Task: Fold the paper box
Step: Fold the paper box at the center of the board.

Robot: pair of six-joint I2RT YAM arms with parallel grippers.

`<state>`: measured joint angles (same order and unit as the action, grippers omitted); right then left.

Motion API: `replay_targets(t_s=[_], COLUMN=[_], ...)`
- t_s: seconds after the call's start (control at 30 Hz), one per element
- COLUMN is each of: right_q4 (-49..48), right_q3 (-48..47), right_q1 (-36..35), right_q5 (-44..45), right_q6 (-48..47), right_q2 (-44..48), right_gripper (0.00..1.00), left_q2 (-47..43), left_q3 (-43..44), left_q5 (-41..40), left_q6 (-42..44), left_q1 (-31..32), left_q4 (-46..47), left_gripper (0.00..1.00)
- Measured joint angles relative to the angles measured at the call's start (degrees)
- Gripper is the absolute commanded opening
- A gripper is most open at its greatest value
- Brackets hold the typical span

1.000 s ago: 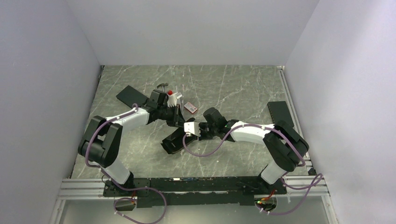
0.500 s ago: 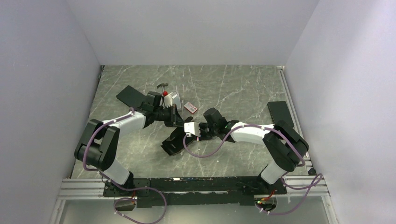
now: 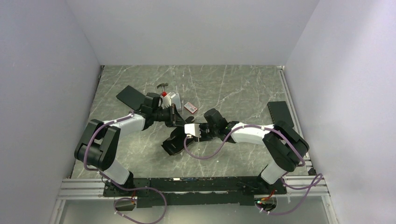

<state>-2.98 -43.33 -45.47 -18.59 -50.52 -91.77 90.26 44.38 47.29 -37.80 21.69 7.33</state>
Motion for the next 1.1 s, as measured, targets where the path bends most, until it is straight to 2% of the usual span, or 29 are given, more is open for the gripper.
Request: replay_targets(t_s=[0.5, 1.1], right_q4=[0.76, 3.89], right_q3=[0.37, -1.81], right_q1=[0.00, 0.00], right_q5=[-1.68, -2.97], right_q6=[-1.79, 1.31], right_q2=[0.72, -1.03], right_gripper=[0.48, 0.55], left_q2=[-0.50, -2.29], left_q3=[-2.19, -5.40], left_q5=[1.49, 1.03], left_q6=[-3.63, -5.40], left_q1=[-0.81, -1.05], left_q4=[4.37, 7.15], left_gripper=[0.00, 0.00])
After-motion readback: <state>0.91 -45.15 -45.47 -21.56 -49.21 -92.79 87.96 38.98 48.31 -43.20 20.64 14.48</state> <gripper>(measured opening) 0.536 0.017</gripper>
